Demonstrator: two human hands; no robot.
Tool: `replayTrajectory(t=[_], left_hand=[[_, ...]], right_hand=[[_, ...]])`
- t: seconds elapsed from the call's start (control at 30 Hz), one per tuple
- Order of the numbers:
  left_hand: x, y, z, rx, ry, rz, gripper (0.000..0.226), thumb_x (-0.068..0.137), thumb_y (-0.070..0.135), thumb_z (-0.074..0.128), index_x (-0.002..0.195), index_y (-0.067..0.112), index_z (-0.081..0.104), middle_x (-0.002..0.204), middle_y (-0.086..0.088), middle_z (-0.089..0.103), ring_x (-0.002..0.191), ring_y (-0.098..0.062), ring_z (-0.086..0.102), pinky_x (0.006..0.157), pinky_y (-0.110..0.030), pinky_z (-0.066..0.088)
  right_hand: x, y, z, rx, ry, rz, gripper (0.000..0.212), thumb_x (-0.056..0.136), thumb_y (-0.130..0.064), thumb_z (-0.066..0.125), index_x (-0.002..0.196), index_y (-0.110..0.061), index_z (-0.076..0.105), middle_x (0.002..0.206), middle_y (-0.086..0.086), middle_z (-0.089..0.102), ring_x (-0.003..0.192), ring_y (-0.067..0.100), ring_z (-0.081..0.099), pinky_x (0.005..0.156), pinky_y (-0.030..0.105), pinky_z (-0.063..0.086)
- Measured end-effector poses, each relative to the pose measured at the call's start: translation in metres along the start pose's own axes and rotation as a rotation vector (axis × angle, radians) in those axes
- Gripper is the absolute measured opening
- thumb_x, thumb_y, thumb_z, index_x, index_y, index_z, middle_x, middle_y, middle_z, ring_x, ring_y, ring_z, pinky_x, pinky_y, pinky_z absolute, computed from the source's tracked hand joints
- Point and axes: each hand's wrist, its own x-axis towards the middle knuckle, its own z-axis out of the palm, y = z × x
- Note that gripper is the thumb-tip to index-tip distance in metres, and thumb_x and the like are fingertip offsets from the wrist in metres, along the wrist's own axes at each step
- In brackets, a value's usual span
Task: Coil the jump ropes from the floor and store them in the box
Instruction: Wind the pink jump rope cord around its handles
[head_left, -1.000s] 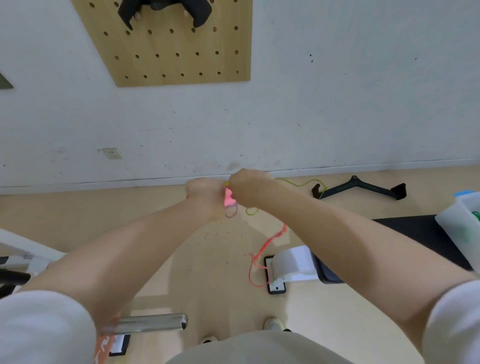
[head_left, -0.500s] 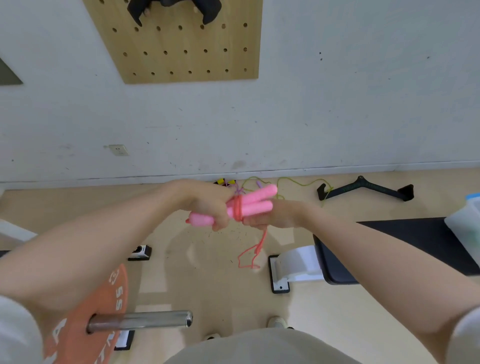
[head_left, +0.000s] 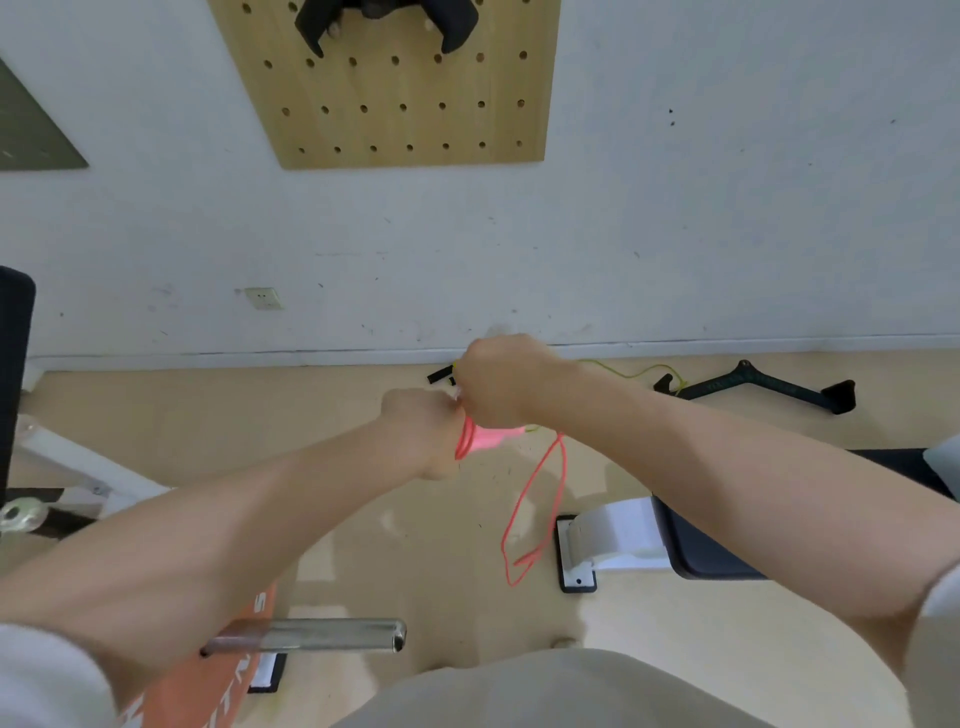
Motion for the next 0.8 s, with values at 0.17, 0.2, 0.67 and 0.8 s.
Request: replayTrajectory(t=[0.17, 0.2, 0.67, 0.8], left_hand=[[0.012, -0.019, -0.005, -0.313, 0.044, -0.122, 0.015, 0.075, 0.001, 0.046, 0.066, 0.014, 0.045, 0.061, 0.001, 0.047, 0.061, -0.022, 0.054, 0.058, -0.028, 0.045], [0.012, -0.017, -0.007, -0.425, 0.011, -0.115, 0.021, 0.073, 0.000, 0.050, 0.060, 0.016, 0.043, 0.058, 0.002, 0.046, 0.059, -0.023, 0.051, 0.061, -0.030, 0.048], [-0.026, -0.051, -0.033, -1.152, -0.115, 0.292, 0.053, 0.063, -0.013, 0.053, 0.114, 0.003, 0.047, 0.049, 0.030, 0.048, 0.046, -0.002, 0.044, 0.044, -0.013, 0.033], [-0.028, -0.050, -0.029, -0.768, -0.199, 0.356, 0.030, 0.048, 0.007, 0.055, 0.076, 0.012, 0.047, 0.061, 0.006, 0.038, 0.056, -0.012, 0.038, 0.046, -0.019, 0.029]], right_hand=[[-0.002, -0.017, 0.012, 0.183, 0.013, 0.150, 0.020, 0.090, -0.008, 0.045, 0.104, 0.001, 0.055, 0.093, 0.020, 0.054, 0.088, 0.032, 0.058, 0.065, 0.031, 0.036], [-0.001, -0.021, 0.021, 0.174, 0.038, 0.196, 0.026, 0.093, -0.008, 0.041, 0.115, 0.003, 0.051, 0.087, 0.025, 0.051, 0.076, 0.029, 0.056, 0.059, 0.029, 0.035], [-0.025, -0.023, 0.062, 1.283, -0.112, 0.010, 0.040, 0.102, -0.025, 0.032, 0.062, -0.016, 0.036, 0.055, -0.002, 0.028, 0.042, 0.005, 0.024, 0.041, 0.014, 0.022], [-0.025, -0.005, 0.055, 1.010, -0.305, 0.085, 0.023, 0.098, -0.032, 0.043, 0.083, -0.020, 0.057, 0.076, -0.001, 0.052, 0.065, 0.013, 0.048, 0.063, 0.022, 0.040]])
